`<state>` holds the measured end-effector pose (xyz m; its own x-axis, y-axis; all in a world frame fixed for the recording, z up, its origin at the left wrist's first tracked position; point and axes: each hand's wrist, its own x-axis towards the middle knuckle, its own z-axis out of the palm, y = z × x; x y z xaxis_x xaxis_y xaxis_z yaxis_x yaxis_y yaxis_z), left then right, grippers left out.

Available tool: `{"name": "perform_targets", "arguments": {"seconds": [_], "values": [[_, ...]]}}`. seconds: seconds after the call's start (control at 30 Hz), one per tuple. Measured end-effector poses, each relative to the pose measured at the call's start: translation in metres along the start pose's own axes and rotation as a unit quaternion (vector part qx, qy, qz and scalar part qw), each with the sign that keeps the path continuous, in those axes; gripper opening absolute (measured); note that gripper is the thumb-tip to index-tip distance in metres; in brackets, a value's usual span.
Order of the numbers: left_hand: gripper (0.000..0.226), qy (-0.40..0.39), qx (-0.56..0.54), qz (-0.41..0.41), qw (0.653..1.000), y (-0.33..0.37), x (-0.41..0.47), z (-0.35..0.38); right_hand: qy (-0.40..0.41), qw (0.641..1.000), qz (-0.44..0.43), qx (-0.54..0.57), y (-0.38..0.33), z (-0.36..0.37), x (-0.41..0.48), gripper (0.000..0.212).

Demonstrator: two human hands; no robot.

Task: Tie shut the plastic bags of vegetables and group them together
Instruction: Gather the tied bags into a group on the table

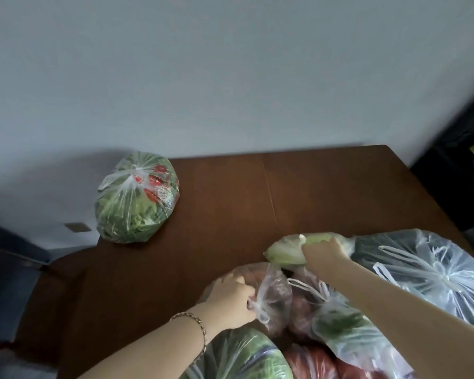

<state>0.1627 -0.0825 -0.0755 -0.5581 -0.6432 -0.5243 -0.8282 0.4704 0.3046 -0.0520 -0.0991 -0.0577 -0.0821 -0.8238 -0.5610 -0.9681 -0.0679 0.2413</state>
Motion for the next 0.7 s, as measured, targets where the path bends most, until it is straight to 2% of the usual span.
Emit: {"name": "perform_targets", "arguments": {"seconds": [0.03, 0.1, 0.2, 0.3, 0.37, 0.53, 0.6, 0.7], "values": [[0.014, 0.026, -0.048, -0.013, 0.998, -0.003, 0.001, 0.0, 0.03, 0.998, 0.015, 0.056, 0.001, -0.005, 0.001, 0.044], [0.027, 0.065, -0.151, -0.047, 0.985, -0.01, 0.001, -0.003, 0.067, 0.983, 0.045, 0.167, 0.003, -0.016, 0.002, 0.04], [0.037, 0.164, -0.235, -0.079, 0.955, -0.018, 0.002, -0.019, 0.118, 0.951, 0.064, 0.279, 0.006, -0.027, 0.007, 0.038], [0.036, 0.28, -0.324, -0.099, 0.898, -0.024, 0.01, -0.057, 0.168, 0.881, 0.086, 0.433, 0.007, -0.052, 0.023, 0.044], [0.035, 0.327, -0.361, -0.1, 0.867, -0.033, 0.021, -0.087, 0.188, 0.834, 0.078, 0.513, 0.005, -0.075, 0.04, 0.043], [0.016, 0.359, -0.359, -0.122, 0.853, -0.082, 0.064, -0.142, 0.196, 0.79, 0.079, 0.575, -0.018, -0.131, 0.098, 0.027], [0.01, 0.368, -0.385, -0.144, 0.834, -0.106, 0.087, -0.156, 0.194, 0.776, 0.096, 0.592, -0.026, -0.152, 0.124, 0.023], [0.02, 0.369, -0.414, -0.166, 0.815, -0.137, 0.125, -0.17, 0.181, 0.765, 0.118, 0.607, -0.037, -0.174, 0.17, 0.027]]}}
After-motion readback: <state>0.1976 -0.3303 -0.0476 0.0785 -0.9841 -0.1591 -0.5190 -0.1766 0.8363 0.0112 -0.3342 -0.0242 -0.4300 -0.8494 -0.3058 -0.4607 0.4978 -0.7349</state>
